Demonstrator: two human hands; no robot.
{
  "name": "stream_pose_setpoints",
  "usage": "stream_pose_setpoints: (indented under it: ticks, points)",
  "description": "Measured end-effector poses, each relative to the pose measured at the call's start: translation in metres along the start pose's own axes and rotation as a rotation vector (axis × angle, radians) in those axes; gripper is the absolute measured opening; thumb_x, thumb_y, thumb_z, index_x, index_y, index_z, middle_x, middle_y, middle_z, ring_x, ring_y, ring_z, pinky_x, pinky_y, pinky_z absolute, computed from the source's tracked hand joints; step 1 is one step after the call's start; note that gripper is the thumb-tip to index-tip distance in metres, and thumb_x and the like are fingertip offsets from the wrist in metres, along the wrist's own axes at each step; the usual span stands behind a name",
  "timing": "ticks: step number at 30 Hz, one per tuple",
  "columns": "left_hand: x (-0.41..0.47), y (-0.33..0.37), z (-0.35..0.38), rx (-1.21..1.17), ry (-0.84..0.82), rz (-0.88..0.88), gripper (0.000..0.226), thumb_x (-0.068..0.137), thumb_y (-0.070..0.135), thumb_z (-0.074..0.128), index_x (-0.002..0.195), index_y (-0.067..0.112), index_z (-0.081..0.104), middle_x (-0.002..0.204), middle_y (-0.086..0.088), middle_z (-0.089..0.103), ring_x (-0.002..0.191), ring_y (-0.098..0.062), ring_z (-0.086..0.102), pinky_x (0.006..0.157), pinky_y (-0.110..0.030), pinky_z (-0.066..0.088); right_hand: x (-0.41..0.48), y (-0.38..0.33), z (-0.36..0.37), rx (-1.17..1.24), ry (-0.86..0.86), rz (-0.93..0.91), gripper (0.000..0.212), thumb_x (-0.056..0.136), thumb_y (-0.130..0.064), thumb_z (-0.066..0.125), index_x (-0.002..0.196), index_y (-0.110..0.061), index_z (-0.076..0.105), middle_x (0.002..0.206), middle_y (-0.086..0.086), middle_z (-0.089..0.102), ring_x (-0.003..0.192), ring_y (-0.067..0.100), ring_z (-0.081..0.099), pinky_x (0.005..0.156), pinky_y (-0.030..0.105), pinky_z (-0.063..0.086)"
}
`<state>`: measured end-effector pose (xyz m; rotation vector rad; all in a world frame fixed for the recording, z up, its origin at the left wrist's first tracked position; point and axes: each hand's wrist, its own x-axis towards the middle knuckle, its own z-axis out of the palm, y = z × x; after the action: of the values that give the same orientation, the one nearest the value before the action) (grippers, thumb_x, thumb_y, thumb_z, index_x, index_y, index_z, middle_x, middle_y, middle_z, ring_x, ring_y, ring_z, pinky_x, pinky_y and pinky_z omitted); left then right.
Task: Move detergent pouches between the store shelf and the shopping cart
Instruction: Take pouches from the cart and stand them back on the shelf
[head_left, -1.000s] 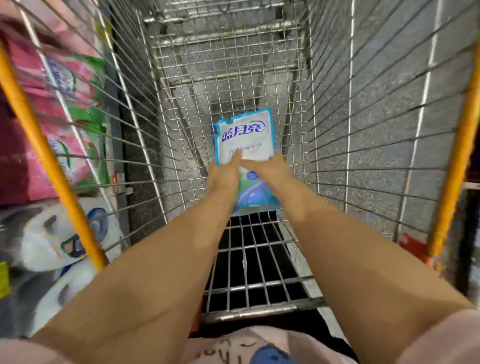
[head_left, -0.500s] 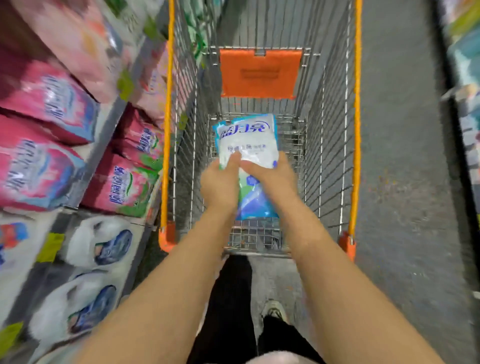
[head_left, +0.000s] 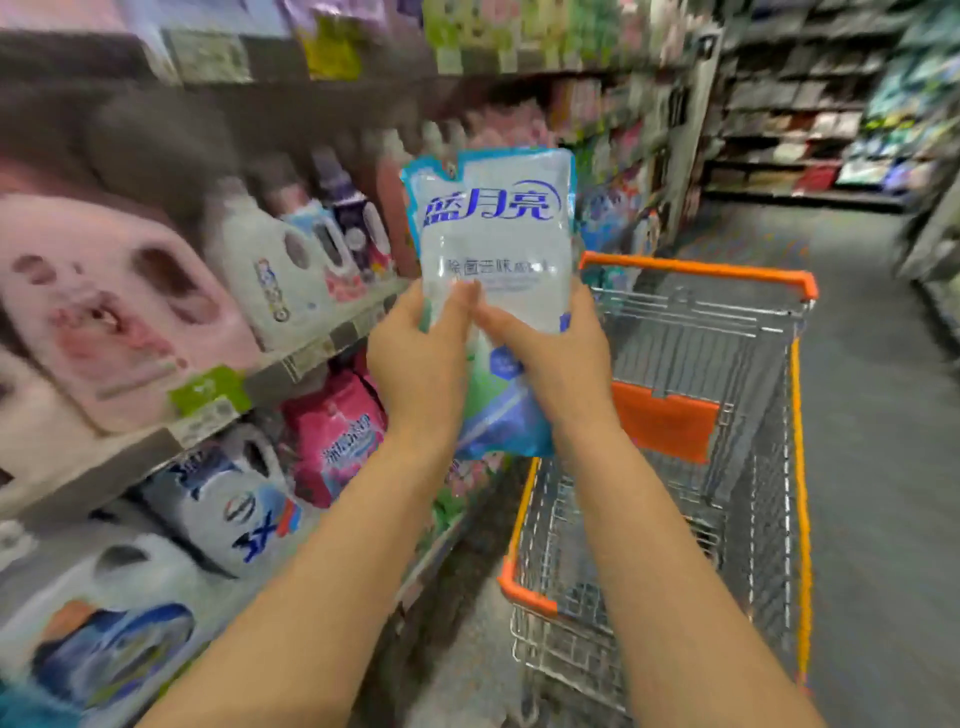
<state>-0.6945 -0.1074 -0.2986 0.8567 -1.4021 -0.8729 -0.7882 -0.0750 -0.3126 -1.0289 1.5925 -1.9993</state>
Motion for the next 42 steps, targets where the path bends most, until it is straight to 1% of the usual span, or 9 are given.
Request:
stream_pose_setpoints:
  ticks: [5,10,19,24,28,30,34,37,42]
  points:
    - [0.062,0.052,-0.12,-0.042,0.119,0.207,0.011,0.083,0.032,0.066,0.091,0.024,0.069,0.07,0.009,0.069,0.066,0.004,0.059,0.069,-0.029,0.051,-0.02,-0.077,0.123,0.196,-0.128,-0.151,0.067,0.048,-0.045,0.082,0.108,-0.026,0.058,0.097,-0.004,0.072,0.083,0.014,0.068,0.08,0.04,0.054]
    - [0.12,0.096,-0.245,0.139,0.231,0.441,0.011,0.085,0.029,0.065,0.094,0.034,0.062,0.074,0.027,0.063,0.068,0.017,0.056,0.066,-0.006,0.042,-0.046,-0.136,0.252,0.403,-0.274,-0.269,0.066,0.061,-0.029,0.085,0.12,-0.02,0.055,0.1,-0.005,0.072,0.092,0.01,0.069,0.089,0.042,0.054]
    - [0.194,0.167,-0.376,0.337,0.371,0.678,0.021,0.077,0.046,0.06,0.097,0.038,0.062,0.088,0.021,0.069,0.087,0.002,0.065,0.086,-0.031,0.053,-0.051,-0.227,0.399,0.703,-0.548,-0.426,0.054,0.072,-0.007,0.079,0.121,-0.01,0.055,0.101,0.002,0.072,0.086,0.011,0.07,0.08,0.028,0.056]
    - [0.231,0.203,-0.411,0.499,0.467,0.778,0.025,0.08,0.045,0.056,0.101,0.033,0.061,0.095,0.012,0.071,0.089,-0.007,0.067,0.084,-0.041,0.053,-0.029,-0.276,0.451,0.77,-0.676,-0.526,0.054,0.068,-0.022,0.082,0.114,-0.009,0.058,0.09,0.002,0.072,0.069,0.009,0.067,0.068,0.027,0.053]
    - [0.26,0.222,-0.436,0.621,0.576,0.817,0.034,0.08,0.049,0.054,0.11,0.031,0.059,0.094,0.019,0.067,0.089,-0.002,0.064,0.086,-0.03,0.051,-0.019,-0.305,0.493,0.847,-0.767,-0.526,0.051,0.069,-0.017,0.082,0.113,-0.009,0.056,0.092,0.001,0.07,0.069,0.005,0.066,0.066,0.022,0.051]
    - [0.271,0.223,-0.447,0.708,0.653,0.79,0.038,0.082,0.048,0.052,0.114,0.029,0.058,0.091,0.022,0.062,0.086,0.002,0.06,0.078,-0.022,0.046,-0.018,-0.309,0.517,0.845,-0.8,-0.531,0.054,0.068,-0.022,0.082,0.114,-0.014,0.055,0.095,-0.002,0.07,0.073,0.006,0.067,0.072,0.029,0.054]
    - [0.287,0.208,-0.471,0.835,0.75,0.683,0.038,0.089,0.043,0.056,0.119,0.02,0.058,0.101,0.007,0.066,0.094,-0.017,0.061,0.07,-0.022,0.036,-0.018,-0.3,0.556,0.766,-0.831,-0.555,0.058,0.07,-0.03,0.082,0.119,-0.021,0.052,0.1,-0.009,0.07,0.087,0.005,0.068,0.087,0.037,0.054]
    - [0.29,0.197,-0.485,0.913,0.775,0.648,0.055,0.082,0.055,0.05,0.122,0.018,0.056,0.107,-0.003,0.068,0.097,-0.024,0.061,0.074,-0.029,0.041,-0.022,-0.288,0.573,0.714,-0.868,-0.542,0.061,0.07,-0.036,0.08,0.122,-0.025,0.049,0.102,-0.013,0.068,0.092,0.004,0.066,0.091,0.036,0.052]
    - [0.283,0.188,-0.496,1.007,0.788,0.689,0.051,0.089,0.047,0.051,0.127,0.013,0.053,0.109,-0.004,0.067,0.096,-0.024,0.061,0.066,-0.017,0.031,-0.032,-0.278,0.578,0.708,-0.874,-0.552,0.058,0.073,-0.033,0.078,0.119,-0.03,0.044,0.104,-0.011,0.066,0.093,0.0,0.063,0.084,0.02,0.049]
